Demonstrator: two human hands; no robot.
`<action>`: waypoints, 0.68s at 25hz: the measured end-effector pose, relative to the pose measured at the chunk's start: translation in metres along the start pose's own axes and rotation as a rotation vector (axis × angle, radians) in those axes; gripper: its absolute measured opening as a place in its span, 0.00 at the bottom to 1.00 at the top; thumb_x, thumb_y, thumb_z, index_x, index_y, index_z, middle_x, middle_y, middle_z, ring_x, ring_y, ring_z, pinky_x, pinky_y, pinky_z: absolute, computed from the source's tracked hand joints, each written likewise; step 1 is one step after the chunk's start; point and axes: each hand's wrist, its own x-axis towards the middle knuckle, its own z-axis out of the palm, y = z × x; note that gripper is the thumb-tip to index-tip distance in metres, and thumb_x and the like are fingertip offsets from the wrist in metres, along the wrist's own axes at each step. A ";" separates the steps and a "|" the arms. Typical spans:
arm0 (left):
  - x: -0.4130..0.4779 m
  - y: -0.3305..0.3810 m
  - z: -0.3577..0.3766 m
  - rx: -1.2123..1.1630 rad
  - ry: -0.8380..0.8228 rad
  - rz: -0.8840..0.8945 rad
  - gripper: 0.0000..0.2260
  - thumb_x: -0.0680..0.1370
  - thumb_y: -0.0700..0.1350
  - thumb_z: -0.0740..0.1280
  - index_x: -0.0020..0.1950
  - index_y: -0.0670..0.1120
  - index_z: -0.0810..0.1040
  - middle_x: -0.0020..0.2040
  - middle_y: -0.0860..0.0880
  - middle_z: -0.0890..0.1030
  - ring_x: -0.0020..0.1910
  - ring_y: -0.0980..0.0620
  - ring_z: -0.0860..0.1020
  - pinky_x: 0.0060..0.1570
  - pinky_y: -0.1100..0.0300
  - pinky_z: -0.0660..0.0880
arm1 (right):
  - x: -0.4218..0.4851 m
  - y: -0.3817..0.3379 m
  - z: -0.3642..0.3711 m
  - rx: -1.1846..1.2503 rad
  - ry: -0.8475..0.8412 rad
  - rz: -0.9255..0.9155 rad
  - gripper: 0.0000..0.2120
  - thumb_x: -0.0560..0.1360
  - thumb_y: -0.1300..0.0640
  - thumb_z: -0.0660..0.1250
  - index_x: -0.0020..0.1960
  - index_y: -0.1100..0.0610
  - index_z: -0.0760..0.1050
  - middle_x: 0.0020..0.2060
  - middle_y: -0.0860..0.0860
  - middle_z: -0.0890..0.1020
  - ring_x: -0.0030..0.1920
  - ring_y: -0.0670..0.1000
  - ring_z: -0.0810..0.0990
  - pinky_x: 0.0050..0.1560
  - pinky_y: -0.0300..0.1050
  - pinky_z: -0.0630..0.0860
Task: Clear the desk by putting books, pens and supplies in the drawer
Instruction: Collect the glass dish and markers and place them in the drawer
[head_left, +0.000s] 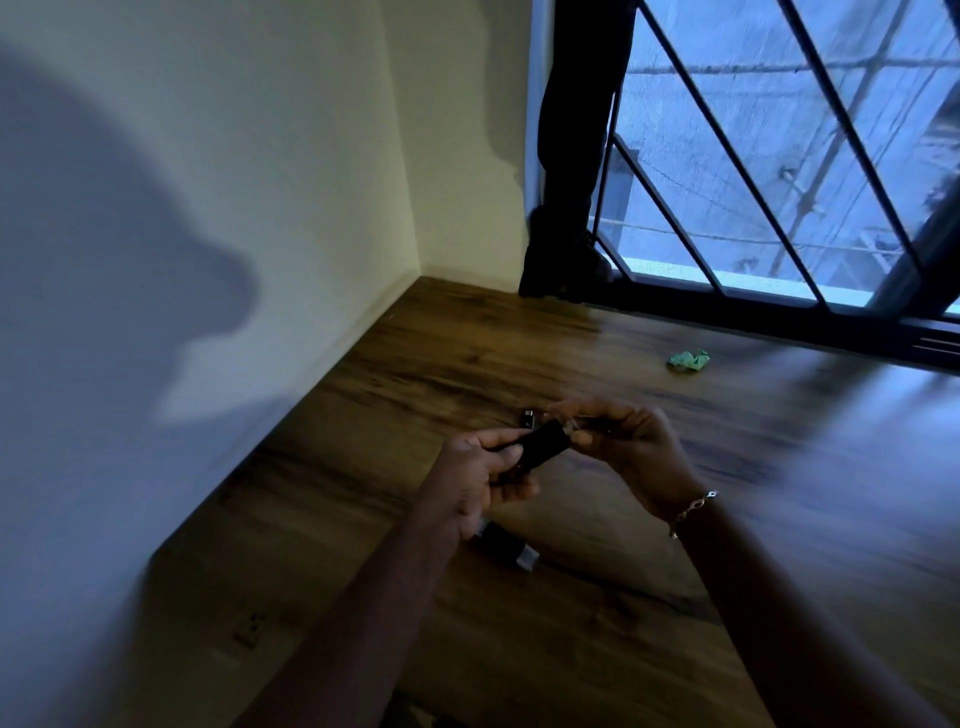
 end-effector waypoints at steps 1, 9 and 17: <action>0.000 0.000 0.000 0.008 0.000 0.000 0.10 0.78 0.32 0.60 0.53 0.40 0.78 0.46 0.42 0.79 0.30 0.53 0.80 0.30 0.61 0.79 | -0.001 0.001 -0.001 0.011 -0.001 0.002 0.19 0.62 0.42 0.75 0.49 0.49 0.81 0.52 0.50 0.82 0.57 0.54 0.78 0.58 0.57 0.75; 0.000 0.004 -0.001 0.080 -0.036 0.024 0.11 0.78 0.32 0.60 0.57 0.40 0.78 0.47 0.41 0.78 0.30 0.53 0.79 0.28 0.64 0.77 | -0.002 -0.001 -0.001 -0.098 -0.013 -0.052 0.16 0.65 0.42 0.72 0.51 0.47 0.81 0.52 0.48 0.82 0.56 0.51 0.80 0.55 0.47 0.78; -0.002 0.006 -0.002 0.135 -0.057 0.001 0.11 0.77 0.31 0.60 0.57 0.39 0.77 0.45 0.42 0.79 0.27 0.55 0.78 0.26 0.65 0.75 | -0.006 0.000 -0.001 -0.164 0.004 -0.079 0.13 0.65 0.47 0.72 0.49 0.43 0.81 0.52 0.42 0.82 0.55 0.46 0.80 0.52 0.39 0.78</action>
